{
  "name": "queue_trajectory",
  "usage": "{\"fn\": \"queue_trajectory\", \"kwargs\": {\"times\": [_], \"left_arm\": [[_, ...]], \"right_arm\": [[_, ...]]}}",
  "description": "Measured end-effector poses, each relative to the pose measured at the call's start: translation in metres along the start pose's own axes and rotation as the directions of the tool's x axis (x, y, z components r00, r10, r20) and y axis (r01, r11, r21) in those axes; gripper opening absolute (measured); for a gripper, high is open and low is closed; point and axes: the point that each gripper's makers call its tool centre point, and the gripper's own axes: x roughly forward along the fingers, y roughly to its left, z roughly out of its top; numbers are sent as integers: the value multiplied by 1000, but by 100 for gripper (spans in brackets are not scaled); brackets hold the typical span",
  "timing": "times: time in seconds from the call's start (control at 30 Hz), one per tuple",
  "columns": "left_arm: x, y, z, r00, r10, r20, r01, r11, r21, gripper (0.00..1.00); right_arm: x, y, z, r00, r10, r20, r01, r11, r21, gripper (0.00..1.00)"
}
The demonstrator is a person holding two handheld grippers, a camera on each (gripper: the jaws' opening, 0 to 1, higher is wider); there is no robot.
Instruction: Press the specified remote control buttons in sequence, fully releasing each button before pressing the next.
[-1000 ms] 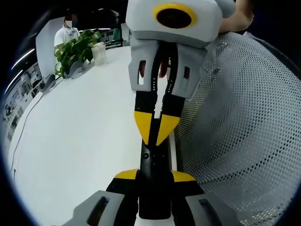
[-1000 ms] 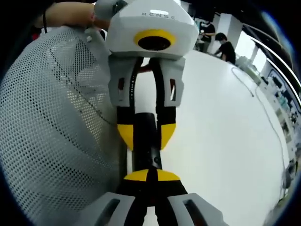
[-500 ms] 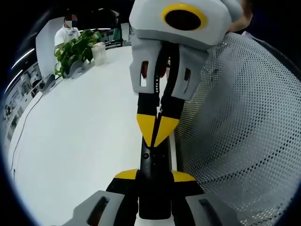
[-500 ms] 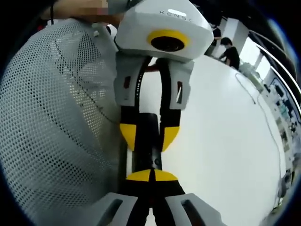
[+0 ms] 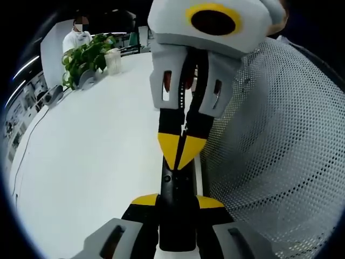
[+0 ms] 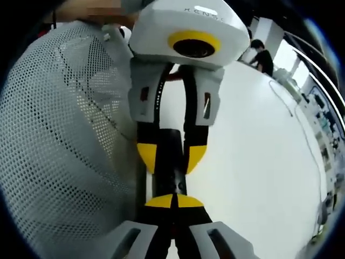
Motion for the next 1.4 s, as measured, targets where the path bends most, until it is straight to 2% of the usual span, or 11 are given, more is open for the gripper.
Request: {"fn": "queue_trajectory", "kwargs": {"times": [0.07,0.17,0.23,0.37,0.47,0.53,0.6,0.7,0.93,1.13,1.4], "left_arm": [[0,0,0,1000,0,-1,0,1000,1,25],[0,0,0,1000,2,-3,-2,1000,4,25],[0,0,0,1000,5,-5,-5,1000,4,25],[0,0,0,1000,4,-4,-4,1000,2,25],[0,0,0,1000,3,-3,-3,1000,0,25],[1,0,0,1000,3,-3,-3,1000,0,25],[1,0,0,1000,2,-3,-2,1000,2,25],[0,0,0,1000,1,-3,-1,1000,3,25],[0,0,0,1000,2,-1,-2,1000,0,25],[0,0,1,1000,2,-2,-2,1000,-1,25],[1,1,1,1000,1,0,-1,1000,-4,25]], "right_arm": [[-1,0,0,1000,-2,-1,2,1000,-4,0],[-2,-1,0,998,29,50,-33,995,89,0],[-4,-2,-2,998,41,53,-48,990,131,0],[-5,1,-7,1000,18,-1,-18,999,46,0],[-6,1,-8,1000,19,-3,-19,998,55,0],[-6,0,-9,1000,18,1,-18,995,97,0],[-5,1,-9,1000,12,-15,-11,999,49,0],[-5,1,-9,1000,8,-15,-7,998,63,0],[-7,-1,-9,999,38,35,-44,984,170,0],[-8,1,-11,999,37,23,-40,988,151,0],[-13,1,-18,999,37,10,-38,984,176,0]]}}
